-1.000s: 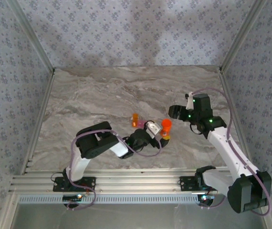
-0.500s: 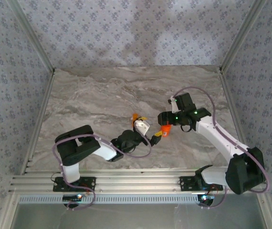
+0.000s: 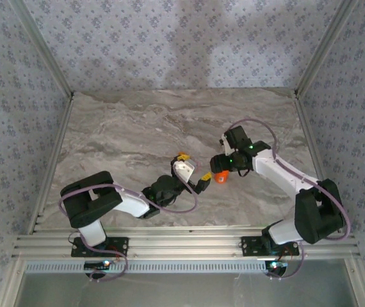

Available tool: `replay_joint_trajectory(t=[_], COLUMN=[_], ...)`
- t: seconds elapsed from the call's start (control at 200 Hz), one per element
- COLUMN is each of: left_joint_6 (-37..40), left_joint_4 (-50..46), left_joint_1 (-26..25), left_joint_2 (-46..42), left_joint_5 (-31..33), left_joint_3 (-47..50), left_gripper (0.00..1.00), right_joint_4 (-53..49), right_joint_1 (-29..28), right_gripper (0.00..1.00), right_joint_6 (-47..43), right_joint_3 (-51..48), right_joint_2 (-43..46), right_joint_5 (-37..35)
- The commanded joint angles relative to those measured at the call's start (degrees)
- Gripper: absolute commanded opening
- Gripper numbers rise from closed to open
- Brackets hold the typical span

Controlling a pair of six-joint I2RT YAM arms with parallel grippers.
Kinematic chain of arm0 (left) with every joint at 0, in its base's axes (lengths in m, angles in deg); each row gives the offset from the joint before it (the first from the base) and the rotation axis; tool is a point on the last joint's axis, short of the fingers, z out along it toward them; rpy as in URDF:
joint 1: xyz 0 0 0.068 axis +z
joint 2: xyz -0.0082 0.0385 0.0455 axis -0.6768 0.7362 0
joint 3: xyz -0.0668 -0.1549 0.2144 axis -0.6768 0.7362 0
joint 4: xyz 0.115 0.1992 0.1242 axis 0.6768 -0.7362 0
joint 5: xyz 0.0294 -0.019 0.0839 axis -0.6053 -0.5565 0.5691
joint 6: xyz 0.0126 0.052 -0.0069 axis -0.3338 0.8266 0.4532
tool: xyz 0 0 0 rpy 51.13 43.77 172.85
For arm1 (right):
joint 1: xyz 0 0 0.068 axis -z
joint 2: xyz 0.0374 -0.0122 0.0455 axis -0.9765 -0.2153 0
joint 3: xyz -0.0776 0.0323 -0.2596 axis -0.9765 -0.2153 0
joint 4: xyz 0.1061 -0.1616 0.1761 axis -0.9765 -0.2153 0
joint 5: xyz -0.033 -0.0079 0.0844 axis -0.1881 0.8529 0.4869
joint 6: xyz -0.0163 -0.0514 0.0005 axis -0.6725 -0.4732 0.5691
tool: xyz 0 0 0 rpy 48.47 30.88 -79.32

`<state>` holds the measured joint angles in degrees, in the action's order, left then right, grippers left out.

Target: Sort the pills into containers

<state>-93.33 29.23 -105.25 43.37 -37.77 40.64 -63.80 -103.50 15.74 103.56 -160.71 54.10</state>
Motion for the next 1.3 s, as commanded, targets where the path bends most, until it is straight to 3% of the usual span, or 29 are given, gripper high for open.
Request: replay_joint_trajectory(t=[0.0, 0.305, 0.615, 0.785, 0.9, 1.294], left_joint_6=[1.0, 1.0, 0.2, 0.2, 0.3, -0.7], left_joint_4=[0.2, -0.3, 0.1, -0.1, -0.4, -6.6], left_joint_1=[-0.4, -0.4, -0.4, -0.4, -0.1, 6.1], left_joint_2=[-0.8, 0.2, 2.6, 3.0, 3.6, 4.4], left_joint_5=[1.4, 2.0, 2.7, 2.4, 1.5, -19.6], left_joint_3=[0.5, -0.1, -1.2, -1.3, -1.5, -5.1], left_gripper=[0.99, 0.99, 0.99, 0.99, 0.99, 0.99], right_joint_4=[0.4, 1.4, 1.6, 1.6, 1.1, -2.4], right_joint_1=[-0.6, -0.8, -0.8, -0.8, -0.8, 0.8], right_gripper=[0.76, 0.59, 0.57, 0.38, 0.35, 0.32], right_joint_6=[-0.9, -1.2, -1.5, -1.5, -1.7, -0.4], right_joint_3=[0.2, -1.3, -1.9, -1.5, -0.2, 6.4], right_joint_2=[-1.1, -2.2, -2.4, -1.6, -0.6, 1.8], right_joint_5=[-0.3, 0.7, 1.5, 1.8, 2.3, 8.7])
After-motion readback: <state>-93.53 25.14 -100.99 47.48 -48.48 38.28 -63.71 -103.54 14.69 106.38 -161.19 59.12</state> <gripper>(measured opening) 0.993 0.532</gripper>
